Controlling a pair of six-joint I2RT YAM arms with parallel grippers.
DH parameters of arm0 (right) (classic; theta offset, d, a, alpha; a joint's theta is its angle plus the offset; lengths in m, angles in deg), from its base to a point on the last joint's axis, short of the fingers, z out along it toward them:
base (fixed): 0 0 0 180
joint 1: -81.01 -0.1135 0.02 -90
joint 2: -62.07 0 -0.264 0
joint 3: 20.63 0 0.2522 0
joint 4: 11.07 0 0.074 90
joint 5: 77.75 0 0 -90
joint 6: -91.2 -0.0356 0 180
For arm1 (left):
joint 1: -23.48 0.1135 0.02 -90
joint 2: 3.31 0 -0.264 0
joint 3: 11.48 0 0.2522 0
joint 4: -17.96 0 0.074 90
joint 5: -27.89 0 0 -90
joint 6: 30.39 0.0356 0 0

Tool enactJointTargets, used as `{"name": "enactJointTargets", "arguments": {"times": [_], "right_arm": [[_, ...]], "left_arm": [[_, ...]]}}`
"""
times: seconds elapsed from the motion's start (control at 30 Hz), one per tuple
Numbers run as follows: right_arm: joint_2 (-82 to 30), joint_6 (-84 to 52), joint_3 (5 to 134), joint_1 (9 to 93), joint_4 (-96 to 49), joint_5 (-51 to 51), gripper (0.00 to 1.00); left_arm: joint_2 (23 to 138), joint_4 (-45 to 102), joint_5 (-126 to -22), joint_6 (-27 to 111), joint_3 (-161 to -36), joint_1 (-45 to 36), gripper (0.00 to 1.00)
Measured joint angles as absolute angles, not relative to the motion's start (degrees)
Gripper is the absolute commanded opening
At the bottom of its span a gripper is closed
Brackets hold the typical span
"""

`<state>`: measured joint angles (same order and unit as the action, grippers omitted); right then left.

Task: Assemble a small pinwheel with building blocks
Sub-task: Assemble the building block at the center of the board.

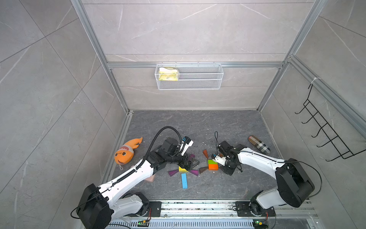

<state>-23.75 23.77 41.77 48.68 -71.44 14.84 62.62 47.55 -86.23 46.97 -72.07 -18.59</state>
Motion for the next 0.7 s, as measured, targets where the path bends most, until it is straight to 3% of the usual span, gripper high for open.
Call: {"name": "enactJointTargets", "arguments": {"times": [0.33, 0.7], "right_arm": [[-23.71, 23.97, 41.75, 48.02, -71.47, 14.4, 0.17], [-23.71, 23.97, 41.75, 47.63, -71.44, 15.08, 0.35]], "left_arm": [[62.68, 47.55, -86.21, 46.36, -72.05, -18.59, 1.0], [62.66, 47.55, -86.21, 45.68, -72.03, -18.59, 1.0]]}}
